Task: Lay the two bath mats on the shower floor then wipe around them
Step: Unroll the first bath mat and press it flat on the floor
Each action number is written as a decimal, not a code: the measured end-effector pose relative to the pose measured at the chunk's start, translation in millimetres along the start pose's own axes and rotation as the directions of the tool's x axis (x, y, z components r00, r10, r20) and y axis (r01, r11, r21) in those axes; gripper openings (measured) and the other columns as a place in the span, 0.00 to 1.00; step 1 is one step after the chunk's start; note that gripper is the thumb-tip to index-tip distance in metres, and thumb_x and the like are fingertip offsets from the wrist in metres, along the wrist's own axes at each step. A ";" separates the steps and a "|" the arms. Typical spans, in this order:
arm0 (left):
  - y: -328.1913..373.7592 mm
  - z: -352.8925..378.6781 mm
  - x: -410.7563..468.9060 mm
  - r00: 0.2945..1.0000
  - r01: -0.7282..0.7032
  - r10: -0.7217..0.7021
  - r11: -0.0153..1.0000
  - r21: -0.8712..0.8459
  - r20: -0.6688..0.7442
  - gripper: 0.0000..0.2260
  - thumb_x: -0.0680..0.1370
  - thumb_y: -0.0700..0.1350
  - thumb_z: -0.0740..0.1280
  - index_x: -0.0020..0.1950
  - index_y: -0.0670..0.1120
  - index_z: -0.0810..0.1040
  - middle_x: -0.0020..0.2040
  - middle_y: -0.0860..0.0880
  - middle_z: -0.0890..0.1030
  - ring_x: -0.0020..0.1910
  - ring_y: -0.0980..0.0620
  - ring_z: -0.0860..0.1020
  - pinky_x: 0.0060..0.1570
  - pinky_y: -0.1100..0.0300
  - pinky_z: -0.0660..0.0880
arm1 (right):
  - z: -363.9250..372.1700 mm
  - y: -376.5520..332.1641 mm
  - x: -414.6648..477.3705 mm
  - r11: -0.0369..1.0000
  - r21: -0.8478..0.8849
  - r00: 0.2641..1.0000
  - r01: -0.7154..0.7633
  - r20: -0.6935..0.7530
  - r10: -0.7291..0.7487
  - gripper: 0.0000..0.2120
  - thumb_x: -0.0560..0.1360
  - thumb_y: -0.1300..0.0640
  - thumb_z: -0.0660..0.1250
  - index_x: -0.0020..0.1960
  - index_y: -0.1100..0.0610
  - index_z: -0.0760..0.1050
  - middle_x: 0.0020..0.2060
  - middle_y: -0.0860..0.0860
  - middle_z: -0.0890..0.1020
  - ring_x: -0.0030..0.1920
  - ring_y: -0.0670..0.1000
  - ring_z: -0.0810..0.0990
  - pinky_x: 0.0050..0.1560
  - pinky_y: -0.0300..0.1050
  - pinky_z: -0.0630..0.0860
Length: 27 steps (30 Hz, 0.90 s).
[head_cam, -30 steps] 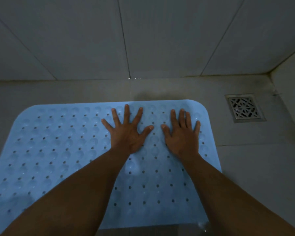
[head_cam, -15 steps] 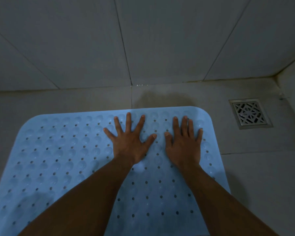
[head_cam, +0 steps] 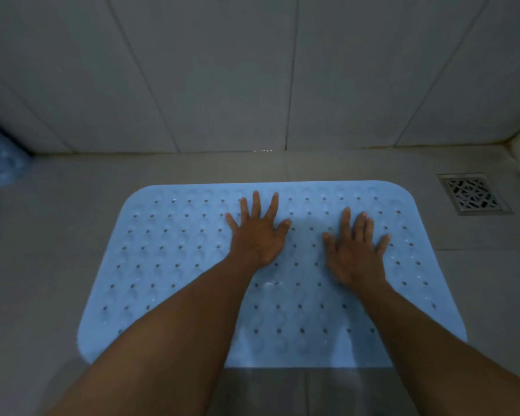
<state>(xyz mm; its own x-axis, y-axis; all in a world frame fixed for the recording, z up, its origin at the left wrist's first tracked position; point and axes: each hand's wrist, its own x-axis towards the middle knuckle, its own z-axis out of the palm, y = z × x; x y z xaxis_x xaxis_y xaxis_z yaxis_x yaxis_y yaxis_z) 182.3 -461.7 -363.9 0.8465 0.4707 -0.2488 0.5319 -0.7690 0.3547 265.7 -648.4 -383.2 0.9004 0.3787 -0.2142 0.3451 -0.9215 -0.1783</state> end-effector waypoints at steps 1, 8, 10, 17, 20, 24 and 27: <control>-18.8 0.2 -18.2 0.998 -0.007 0.008 1.000 0.024 -0.061 0.30 0.80 0.66 0.44 0.81 0.59 0.44 0.82 0.48 0.43 0.80 0.43 0.40 0.74 0.33 0.41 | 4.4 -14.0 -16.7 0.999 0.023 0.999 0.032 -0.025 -0.031 0.34 0.82 0.37 0.44 0.81 0.50 0.36 0.80 0.59 0.44 0.80 0.57 0.41 0.75 0.68 0.38; -167.8 -17.6 -131.8 0.971 0.215 -0.199 0.969 0.121 -0.134 0.34 0.77 0.68 0.39 0.81 0.57 0.44 0.82 0.48 0.43 0.80 0.42 0.38 0.72 0.32 0.37 | 49.9 -138.5 -114.6 0.970 -0.007 0.967 0.244 0.071 -0.243 0.34 0.79 0.32 0.43 0.80 0.42 0.39 0.80 0.55 0.41 0.80 0.58 0.39 0.71 0.71 0.33; -205.2 -20.1 -153.3 0.959 0.272 -0.258 0.954 0.126 -0.115 0.31 0.79 0.68 0.41 0.81 0.60 0.42 0.82 0.49 0.40 0.79 0.43 0.35 0.72 0.33 0.37 | 61.6 -170.1 -133.9 0.969 -0.004 0.965 0.248 0.090 -0.247 0.35 0.77 0.29 0.42 0.80 0.41 0.37 0.80 0.53 0.38 0.79 0.57 0.37 0.70 0.72 0.30; -242.6 -13.5 -165.2 0.972 0.201 -0.182 0.972 0.122 -0.149 0.32 0.78 0.69 0.38 0.80 0.60 0.42 0.82 0.49 0.40 0.79 0.48 0.36 0.75 0.40 0.35 | 83.2 -199.0 -154.1 0.985 -0.019 0.985 0.169 0.043 -0.168 0.31 0.80 0.35 0.37 0.79 0.43 0.32 0.80 0.51 0.36 0.79 0.55 0.35 0.72 0.72 0.36; -238.3 -11.4 -162.3 0.972 0.191 -0.169 0.973 0.129 -0.163 0.35 0.77 0.70 0.39 0.81 0.57 0.44 0.82 0.46 0.41 0.80 0.45 0.37 0.75 0.43 0.33 | 84.3 -198.7 -152.9 0.986 -0.020 0.986 0.164 0.025 -0.163 0.31 0.80 0.34 0.38 0.79 0.42 0.32 0.80 0.51 0.36 0.79 0.55 0.35 0.72 0.70 0.36; -237.7 -9.6 -158.8 0.967 0.192 -0.173 0.977 0.091 -0.188 0.37 0.76 0.71 0.42 0.82 0.55 0.48 0.82 0.44 0.42 0.80 0.44 0.40 0.77 0.47 0.38 | 86.9 -202.1 -155.2 0.988 -0.043 0.989 0.150 0.002 -0.150 0.31 0.81 0.34 0.39 0.79 0.41 0.34 0.80 0.52 0.38 0.79 0.56 0.37 0.73 0.70 0.38; -234.0 -9.3 -157.1 0.963 0.210 -0.189 0.973 0.091 -0.194 0.34 0.78 0.69 0.47 0.81 0.55 0.49 0.82 0.43 0.42 0.80 0.43 0.40 0.78 0.46 0.39 | 82.2 -205.5 -153.2 0.989 -0.030 0.990 0.142 0.017 -0.142 0.31 0.81 0.35 0.41 0.80 0.41 0.38 0.81 0.52 0.41 0.80 0.56 0.38 0.73 0.71 0.38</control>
<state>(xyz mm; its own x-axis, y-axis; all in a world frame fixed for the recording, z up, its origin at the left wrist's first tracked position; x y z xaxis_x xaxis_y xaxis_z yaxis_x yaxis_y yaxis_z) -75.0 -351.7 -399.4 0.7188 0.6826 -0.1321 0.6932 -0.6891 0.2111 35.1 -510.0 -392.6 0.8378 0.5069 -0.2027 0.4774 -0.8604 -0.1783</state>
